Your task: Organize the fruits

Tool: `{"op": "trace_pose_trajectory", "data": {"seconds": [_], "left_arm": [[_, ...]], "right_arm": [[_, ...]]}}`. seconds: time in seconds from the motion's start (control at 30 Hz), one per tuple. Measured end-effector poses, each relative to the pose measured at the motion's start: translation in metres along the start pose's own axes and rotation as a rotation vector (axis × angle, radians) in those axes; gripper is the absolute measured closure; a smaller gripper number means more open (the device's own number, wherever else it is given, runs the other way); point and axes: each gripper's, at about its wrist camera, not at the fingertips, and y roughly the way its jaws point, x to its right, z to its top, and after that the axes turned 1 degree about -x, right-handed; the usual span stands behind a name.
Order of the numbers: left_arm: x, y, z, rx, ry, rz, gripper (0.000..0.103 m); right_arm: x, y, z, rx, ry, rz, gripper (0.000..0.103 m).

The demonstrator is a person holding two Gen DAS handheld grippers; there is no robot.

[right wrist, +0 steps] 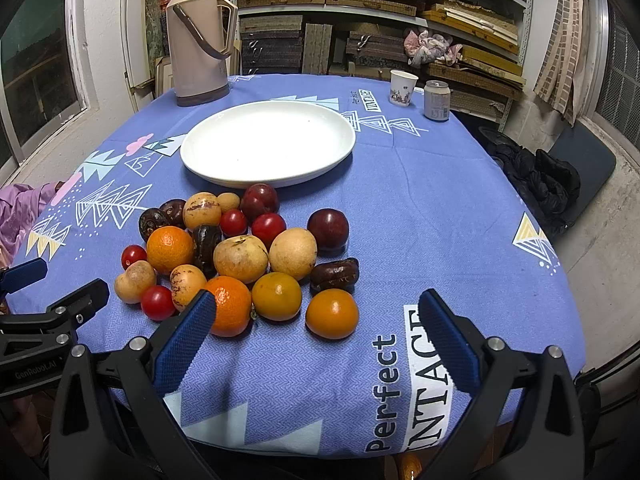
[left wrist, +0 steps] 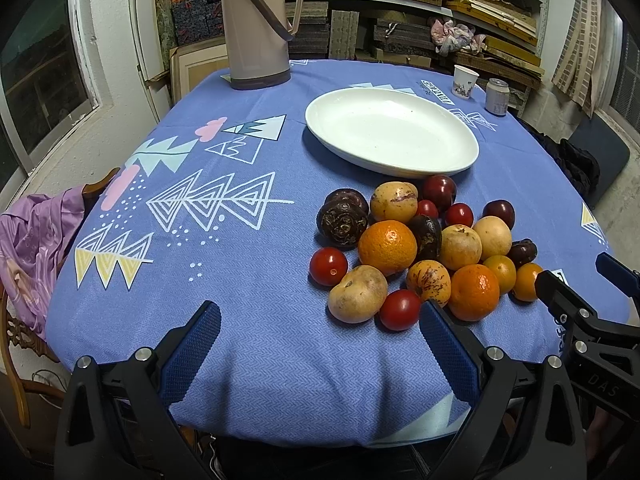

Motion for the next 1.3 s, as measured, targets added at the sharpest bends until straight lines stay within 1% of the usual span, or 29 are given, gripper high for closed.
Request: {"op": "trace_pose_trajectory", "data": {"seconds": [0.23,0.33,0.43,0.47,0.53,0.57,0.63,0.67,0.77,0.87,0.9,0.97,1.0,1.03,1.1,1.17,1.2,1.27,1.3], "left_arm": [[0.003,0.001,-0.002,-0.003,0.005,-0.003,0.004],[0.002,0.003,-0.002,-0.007,0.012,-0.029,0.004],[-0.003,0.005,0.0,0.002,0.029,-0.084,0.003],[-0.006,0.006,0.002,0.002,0.031,-0.094,0.003],[-0.013,0.01,0.004,0.009,0.023,-0.113,0.004],[-0.015,0.01,0.005,0.021,0.027,-0.127,0.004],[-0.018,0.01,0.007,0.036,0.038,-0.126,0.004],[-0.019,0.012,0.008,0.037,0.043,-0.125,0.003],[-0.023,0.022,0.009,0.001,0.051,-0.138,0.004],[-0.024,0.03,0.008,-0.015,0.058,-0.156,0.004],[-0.023,0.032,0.008,-0.017,0.06,-0.167,0.004],[-0.021,0.035,0.007,-0.032,0.073,-0.181,0.004],[-0.019,0.038,0.006,-0.045,0.081,-0.182,0.004],[-0.017,0.042,0.006,-0.056,0.088,-0.174,0.004],[-0.017,0.048,0.005,-0.074,0.096,-0.144,0.003],[-0.018,0.052,0.004,-0.081,0.084,-0.143,0.003],[-0.02,0.053,0.004,-0.08,0.071,-0.153,0.003],[-0.024,0.054,0.004,-0.077,0.045,-0.166,0.003],[-0.025,0.056,0.004,-0.084,0.04,-0.167,0.003]], "right_arm": [[0.0,0.0,0.0,0.0,0.0,0.0,0.004],[0.0,0.0,0.0,0.002,-0.013,0.003,0.004],[0.005,0.001,-0.003,0.023,-0.05,0.051,0.004],[0.008,0.001,-0.006,0.029,-0.077,0.09,0.004],[0.012,0.006,-0.009,0.013,-0.125,0.127,0.004],[0.013,0.008,-0.01,0.007,-0.138,0.126,0.004],[0.021,0.014,-0.014,-0.01,-0.16,0.122,0.004],[0.026,0.017,-0.016,-0.02,-0.16,0.135,0.004],[0.039,0.027,-0.019,-0.04,-0.153,0.186,0.004],[0.048,0.036,-0.02,-0.055,-0.146,0.175,0.005],[0.049,0.04,-0.019,-0.058,-0.143,0.179,0.008],[0.048,0.048,-0.02,-0.083,-0.149,0.187,0.032],[0.046,0.053,-0.021,-0.102,-0.159,0.185,0.036],[0.044,0.058,-0.021,-0.116,-0.168,0.18,0.039],[0.039,0.067,-0.022,-0.139,-0.185,0.179,0.039],[0.036,0.072,-0.023,-0.14,-0.189,0.187,0.04],[0.034,0.073,-0.022,-0.138,-0.19,0.193,0.043],[0.03,0.075,-0.019,-0.139,-0.193,0.216,0.06],[0.028,0.076,-0.016,-0.139,-0.199,0.215,0.063]]}}
